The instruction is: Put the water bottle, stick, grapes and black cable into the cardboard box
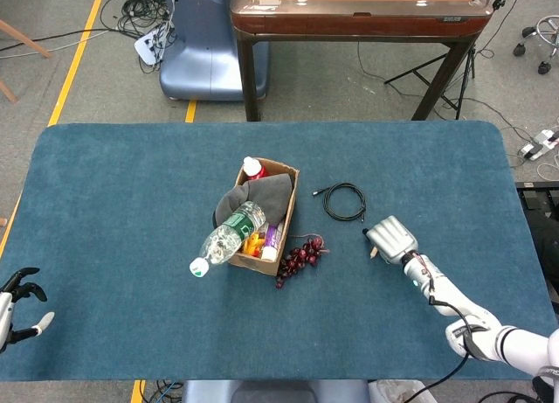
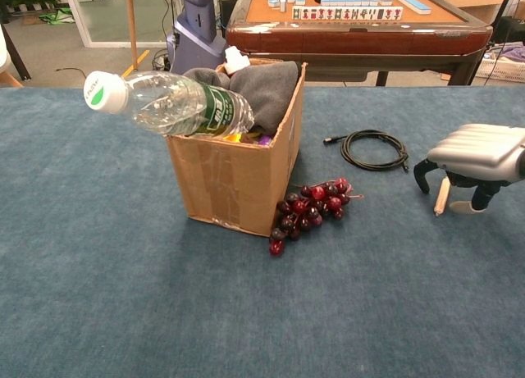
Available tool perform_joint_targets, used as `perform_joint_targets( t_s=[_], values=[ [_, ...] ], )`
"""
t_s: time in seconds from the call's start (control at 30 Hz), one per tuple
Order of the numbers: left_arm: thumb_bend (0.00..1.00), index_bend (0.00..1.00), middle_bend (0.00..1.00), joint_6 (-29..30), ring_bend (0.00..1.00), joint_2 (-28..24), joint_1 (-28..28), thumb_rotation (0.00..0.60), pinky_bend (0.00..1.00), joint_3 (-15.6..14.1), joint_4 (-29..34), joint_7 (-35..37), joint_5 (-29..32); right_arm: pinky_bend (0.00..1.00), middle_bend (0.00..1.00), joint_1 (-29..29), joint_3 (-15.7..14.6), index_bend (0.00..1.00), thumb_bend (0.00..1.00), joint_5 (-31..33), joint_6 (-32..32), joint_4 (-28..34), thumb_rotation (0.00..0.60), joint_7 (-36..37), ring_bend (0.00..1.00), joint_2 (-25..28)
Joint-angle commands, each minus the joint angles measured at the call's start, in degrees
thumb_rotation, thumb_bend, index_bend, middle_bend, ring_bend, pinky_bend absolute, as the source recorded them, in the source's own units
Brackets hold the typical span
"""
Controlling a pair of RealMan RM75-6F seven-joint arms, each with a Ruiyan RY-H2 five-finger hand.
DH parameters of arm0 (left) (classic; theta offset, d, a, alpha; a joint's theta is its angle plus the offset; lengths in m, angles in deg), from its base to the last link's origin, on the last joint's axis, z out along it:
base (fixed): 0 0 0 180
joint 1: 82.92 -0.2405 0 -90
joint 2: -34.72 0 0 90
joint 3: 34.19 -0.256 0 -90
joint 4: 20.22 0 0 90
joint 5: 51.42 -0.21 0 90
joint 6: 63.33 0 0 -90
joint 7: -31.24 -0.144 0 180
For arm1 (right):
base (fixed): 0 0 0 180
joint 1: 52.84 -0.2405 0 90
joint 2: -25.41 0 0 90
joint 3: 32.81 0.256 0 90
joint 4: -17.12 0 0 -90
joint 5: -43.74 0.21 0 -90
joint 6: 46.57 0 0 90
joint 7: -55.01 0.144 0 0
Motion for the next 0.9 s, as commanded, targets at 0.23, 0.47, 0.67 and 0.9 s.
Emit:
perform_joint_targets(
  t_s=[0.23,0.47,0.67,0.9],
  values=[
    [0.19,0.52,0.2,0.07,0.4,-0.03,-0.03,0.6,0.67,-0.01,0.06,-0.03,-0.07,1.0,1.0,-0.14,-0.04,0.44,0.33,0.32,0.01,-0.55,0.6,-0.8,1.0,-0.64],
    [0.19,0.52,0.2,0.12,0.4,-0.02,-0.06,0.6,0.67,-0.03,0.13,-0.13,-0.14,1.0,1.0,-0.08,-0.24,0.53,0.33,0.38,0.19,-0.74,0.6,-1.4,1.0,-0.86],
    [0.19,0.52,0.2,0.06,0.4,-0.05,-0.05,0.6,0.67,-0.02,0.14,-0.15,-0.08,1.0,1.0,-0.1,-0.34,0.57,0.33,0.71,0.04,-1.02,0.6,-2.07,1.0,-1.04],
    [0.19,0.52,0.2,-0.05,0.4,-0.05,-0.04,0.6,0.67,-0.03,0.09,-0.13,0.0,1.0,1.0,-0.06,-0.39,0.62,0.34,1.18,0.14,-0.91,0.6,-3.18,1.0,-1.02]
  ],
)
